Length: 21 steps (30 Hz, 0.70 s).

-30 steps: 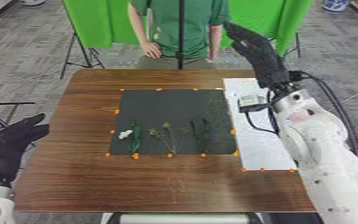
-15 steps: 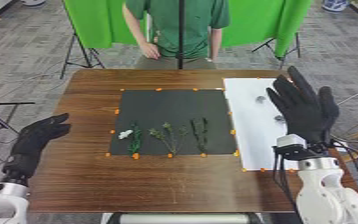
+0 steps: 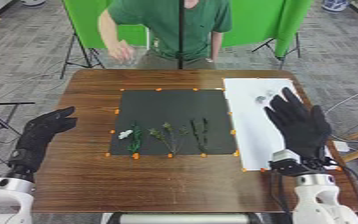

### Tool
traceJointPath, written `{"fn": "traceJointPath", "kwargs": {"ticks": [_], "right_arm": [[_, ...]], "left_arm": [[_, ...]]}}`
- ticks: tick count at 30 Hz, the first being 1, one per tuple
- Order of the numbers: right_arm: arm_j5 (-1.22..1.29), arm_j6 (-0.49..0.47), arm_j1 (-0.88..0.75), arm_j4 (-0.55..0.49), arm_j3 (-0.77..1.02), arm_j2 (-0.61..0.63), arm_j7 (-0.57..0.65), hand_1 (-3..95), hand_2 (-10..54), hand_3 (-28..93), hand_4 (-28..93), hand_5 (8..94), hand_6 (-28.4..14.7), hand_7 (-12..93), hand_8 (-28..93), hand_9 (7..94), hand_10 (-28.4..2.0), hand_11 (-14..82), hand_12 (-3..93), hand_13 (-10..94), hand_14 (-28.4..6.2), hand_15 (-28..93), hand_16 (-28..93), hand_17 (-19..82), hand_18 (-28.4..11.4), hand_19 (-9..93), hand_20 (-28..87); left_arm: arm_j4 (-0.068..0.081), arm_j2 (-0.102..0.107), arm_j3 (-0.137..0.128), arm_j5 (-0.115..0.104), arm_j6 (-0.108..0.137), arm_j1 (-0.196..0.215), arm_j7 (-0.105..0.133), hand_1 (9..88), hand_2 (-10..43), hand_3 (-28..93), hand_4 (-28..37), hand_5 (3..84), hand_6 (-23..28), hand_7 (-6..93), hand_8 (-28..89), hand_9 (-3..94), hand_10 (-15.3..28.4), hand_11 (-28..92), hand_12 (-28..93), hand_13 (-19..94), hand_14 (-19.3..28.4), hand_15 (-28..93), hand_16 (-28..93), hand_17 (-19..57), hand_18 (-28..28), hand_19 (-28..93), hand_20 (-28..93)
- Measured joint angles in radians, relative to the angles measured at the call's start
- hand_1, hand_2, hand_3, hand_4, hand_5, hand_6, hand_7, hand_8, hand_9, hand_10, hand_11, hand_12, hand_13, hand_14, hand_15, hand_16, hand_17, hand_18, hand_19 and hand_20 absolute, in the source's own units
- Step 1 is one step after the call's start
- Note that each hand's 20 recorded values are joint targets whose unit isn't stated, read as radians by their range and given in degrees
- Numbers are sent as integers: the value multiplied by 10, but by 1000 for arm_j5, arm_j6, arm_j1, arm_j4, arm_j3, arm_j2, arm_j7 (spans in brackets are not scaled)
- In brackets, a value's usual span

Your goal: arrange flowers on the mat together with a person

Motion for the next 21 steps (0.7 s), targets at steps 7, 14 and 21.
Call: {"fn": "traceJointPath", "kwargs": {"ticks": [7,14,21], "right_arm": [[-8,-12,9,7,-1,0,-4,85,15,715,-157,406,-38,70,-67,345,-160,25,108,219,-122,14,142,111,-105,3,198],[-12,-14,9,13,-4,-1,-45,87,8,721,-160,411,-36,76,-68,352,-159,27,108,228,-122,25,134,115,-101,0,196],[-11,-12,5,10,5,-1,-67,88,8,722,-162,414,-36,79,-70,356,-159,28,108,232,-126,35,126,117,-108,1,196]], "left_arm": [[0,1,3,0,-3,-5,0,229,41,694,-283,436,42,113,-70,463,143,173,114,389,169,115,4,88,109,40,176],[1,1,6,-2,-4,-10,0,235,38,692,-283,437,42,113,-71,463,142,173,114,389,169,115,4,89,110,39,175],[1,0,6,-8,-4,-10,0,238,37,692,-283,436,42,113,-71,463,142,173,114,389,169,116,4,88,110,37,175]]}}
